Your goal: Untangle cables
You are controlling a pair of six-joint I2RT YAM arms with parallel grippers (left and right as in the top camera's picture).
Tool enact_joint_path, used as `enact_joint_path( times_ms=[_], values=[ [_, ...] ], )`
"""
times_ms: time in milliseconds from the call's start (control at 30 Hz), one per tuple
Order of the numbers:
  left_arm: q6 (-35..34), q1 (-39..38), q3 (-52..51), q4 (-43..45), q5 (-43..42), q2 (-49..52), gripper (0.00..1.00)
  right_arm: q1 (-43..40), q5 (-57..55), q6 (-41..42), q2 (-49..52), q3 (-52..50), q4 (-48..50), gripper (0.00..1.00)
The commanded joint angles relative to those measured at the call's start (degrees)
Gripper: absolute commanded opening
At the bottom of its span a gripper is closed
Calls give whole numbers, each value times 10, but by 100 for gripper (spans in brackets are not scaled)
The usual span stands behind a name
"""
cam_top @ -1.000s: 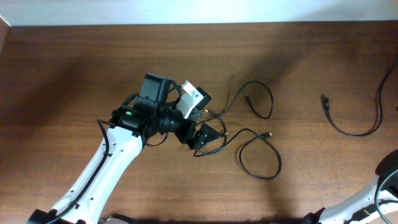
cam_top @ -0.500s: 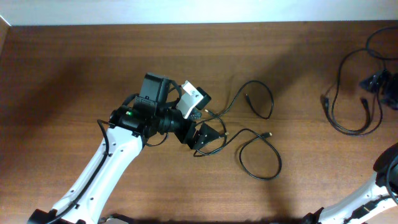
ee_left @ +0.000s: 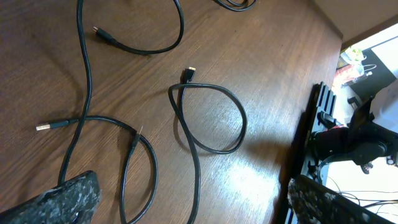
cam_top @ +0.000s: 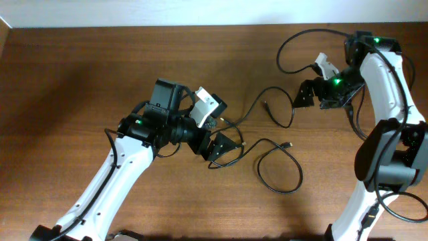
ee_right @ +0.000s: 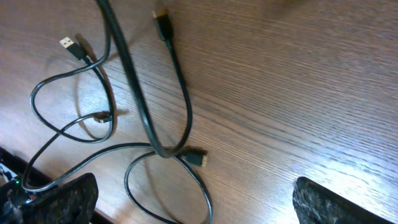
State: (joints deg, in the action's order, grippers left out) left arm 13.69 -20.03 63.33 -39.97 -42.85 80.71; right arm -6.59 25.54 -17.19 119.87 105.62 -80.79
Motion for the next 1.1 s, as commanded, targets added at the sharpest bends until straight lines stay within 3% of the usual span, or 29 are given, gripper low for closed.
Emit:
enact_joint_path(
  times_ms=[0, 133, 333, 367, 400, 600, 667, 833, 900, 1000, 1067],
  values=[
    [-3, -1, 5, 1, -2, 0, 99, 33, 12, -8, -2, -7, -3, 99],
    [-3, -1, 5, 1, -2, 0, 99, 92, 7, -8, -2, -46, 38, 99],
    [-3, -1, 5, 1, -2, 0, 99, 113, 8, 3, -2, -179, 159, 36],
    [-3, -1, 5, 1, -2, 0, 99, 113, 8, 3, -2, -186, 162, 18],
    [-3, -1, 5, 1, -2, 0, 99, 114, 8, 3, -2, -186, 162, 7],
    [-3, -1, 5, 1, -2, 0, 99, 113, 10, 31, -3, -163, 126, 4],
    [-3, -1, 5, 1, -2, 0, 99, 113, 10, 31, -3, -71, 48, 4],
    [-3, 0, 5, 1, -2, 0, 99, 113, 10, 54, -3, 347, -144, 4],
    [-3, -1, 5, 1, -2, 0, 99, 113, 10, 121, -3, 504, -162, 4],
    [-3, -1, 5, 1, -2, 0, 99, 113, 7, 136, -3, 700, -149, 4],
    [-3, -1, 5, 1, -2, 0, 99, 112, -11, 136, -17, 743, -106, 4]
  ],
)
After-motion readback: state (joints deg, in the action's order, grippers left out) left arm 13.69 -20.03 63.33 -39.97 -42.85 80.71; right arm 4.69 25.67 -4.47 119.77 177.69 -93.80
